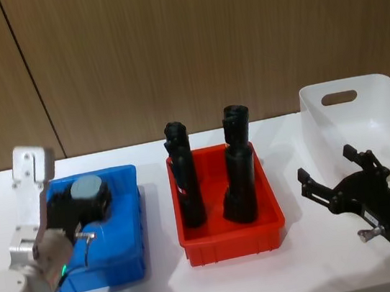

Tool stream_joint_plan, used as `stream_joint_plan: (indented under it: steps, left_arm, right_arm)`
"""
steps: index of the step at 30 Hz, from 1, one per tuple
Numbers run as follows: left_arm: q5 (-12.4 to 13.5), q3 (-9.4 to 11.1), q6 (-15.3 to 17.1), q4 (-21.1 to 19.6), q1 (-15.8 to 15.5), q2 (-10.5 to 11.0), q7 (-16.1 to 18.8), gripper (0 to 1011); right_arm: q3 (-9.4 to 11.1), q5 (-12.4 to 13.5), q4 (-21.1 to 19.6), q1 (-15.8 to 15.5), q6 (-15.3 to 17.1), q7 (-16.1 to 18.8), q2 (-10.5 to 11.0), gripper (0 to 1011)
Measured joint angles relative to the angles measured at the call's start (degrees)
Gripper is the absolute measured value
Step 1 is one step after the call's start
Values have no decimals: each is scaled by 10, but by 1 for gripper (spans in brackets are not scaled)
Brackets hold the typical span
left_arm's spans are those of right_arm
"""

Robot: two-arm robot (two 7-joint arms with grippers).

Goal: Pick the cotton swabs from the blue box and place them into the white box.

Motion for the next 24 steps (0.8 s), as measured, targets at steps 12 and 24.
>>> stream_joint_plan:
  steps: [12, 24]
  left_arm:
    - [48, 3, 35, -66, -18, 3, -58, 669]
    - [62, 9, 48, -89, -42, -1, -139, 669]
  right_arm:
    - [0, 0, 0, 0, 0, 0, 0, 1002]
    - [0, 0, 0, 0, 0, 0, 0, 1002]
